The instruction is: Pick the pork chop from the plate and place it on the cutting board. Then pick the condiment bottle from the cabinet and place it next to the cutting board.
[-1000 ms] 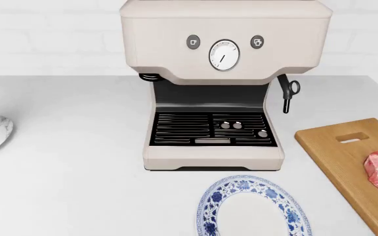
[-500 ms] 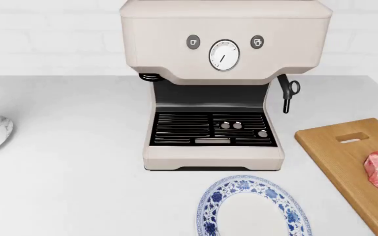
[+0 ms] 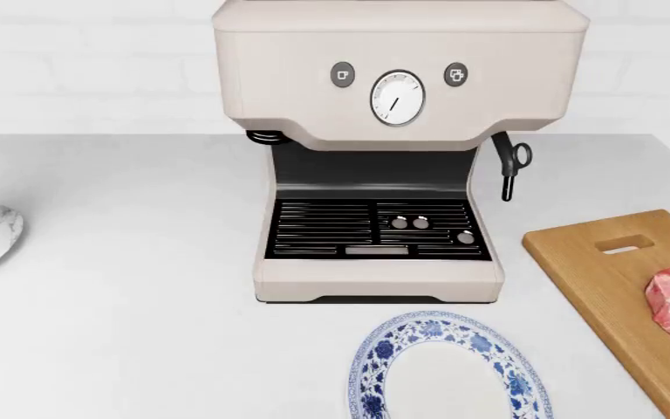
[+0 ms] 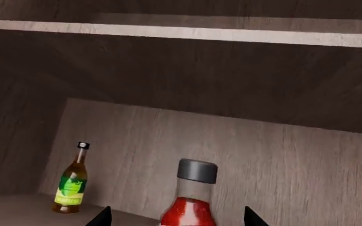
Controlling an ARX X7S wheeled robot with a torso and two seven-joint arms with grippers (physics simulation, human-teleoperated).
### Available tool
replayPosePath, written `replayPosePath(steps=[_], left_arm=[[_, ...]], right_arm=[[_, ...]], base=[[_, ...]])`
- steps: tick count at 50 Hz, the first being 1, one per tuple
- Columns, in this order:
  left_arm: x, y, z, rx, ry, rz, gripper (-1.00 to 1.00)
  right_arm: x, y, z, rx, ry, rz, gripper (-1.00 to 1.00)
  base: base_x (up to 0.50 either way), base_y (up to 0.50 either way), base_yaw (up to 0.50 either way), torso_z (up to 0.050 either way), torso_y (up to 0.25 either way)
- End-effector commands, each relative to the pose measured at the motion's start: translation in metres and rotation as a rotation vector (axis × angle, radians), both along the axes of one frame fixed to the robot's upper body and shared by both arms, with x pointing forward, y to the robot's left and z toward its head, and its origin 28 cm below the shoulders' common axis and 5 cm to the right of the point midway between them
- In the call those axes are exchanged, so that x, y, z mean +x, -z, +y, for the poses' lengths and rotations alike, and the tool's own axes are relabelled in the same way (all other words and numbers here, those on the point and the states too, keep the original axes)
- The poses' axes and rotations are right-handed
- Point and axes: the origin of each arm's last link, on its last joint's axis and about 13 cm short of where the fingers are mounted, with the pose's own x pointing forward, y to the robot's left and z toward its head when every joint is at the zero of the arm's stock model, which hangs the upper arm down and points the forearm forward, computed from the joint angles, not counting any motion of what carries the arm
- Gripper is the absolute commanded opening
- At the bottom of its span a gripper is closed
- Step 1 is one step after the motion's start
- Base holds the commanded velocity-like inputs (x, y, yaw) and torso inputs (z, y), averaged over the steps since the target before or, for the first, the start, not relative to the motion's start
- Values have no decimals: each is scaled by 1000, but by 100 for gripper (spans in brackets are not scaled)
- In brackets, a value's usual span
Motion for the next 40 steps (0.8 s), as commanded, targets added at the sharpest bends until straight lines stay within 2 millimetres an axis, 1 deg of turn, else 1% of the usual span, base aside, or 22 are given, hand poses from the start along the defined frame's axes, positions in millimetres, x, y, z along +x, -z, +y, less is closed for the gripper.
replayPosePath(steps=[1, 5, 10, 14, 18, 25, 35, 40], left_arm=[[1, 4, 4, -9, 3, -1, 100], [1, 6, 4, -7, 6, -6, 100], [4, 7, 5, -9, 9, -2, 100], [4, 8, 5, -9, 9, 0, 100], [5, 8, 5, -9, 10, 1, 100], [6, 9, 5, -11, 10, 4, 100], [8, 11, 8, -16, 8, 11, 100], [10, 13, 9, -19, 7, 19, 100]], right_arm=[[37, -37, 16, 39, 15, 111, 100], [50, -41, 13, 97, 33, 146, 100], [56, -44, 11, 137, 48, 164, 100], [57, -44, 12, 160, 28, 181, 100], [56, -42, 14, 196, -56, 223, 100], [55, -40, 18, 196, -113, 260, 100], [49, -40, 18, 188, -82, 278, 100], [47, -35, 21, 158, -18, 342, 100]], base=[[0, 0, 0, 0, 0], [0, 0, 0, 0, 0], [0, 0, 0, 0, 0], [0, 0, 0, 0, 0], [0, 0, 0, 0, 0], [0, 0, 0, 0, 0], [0, 0, 0, 0, 0], [0, 0, 0, 0, 0]])
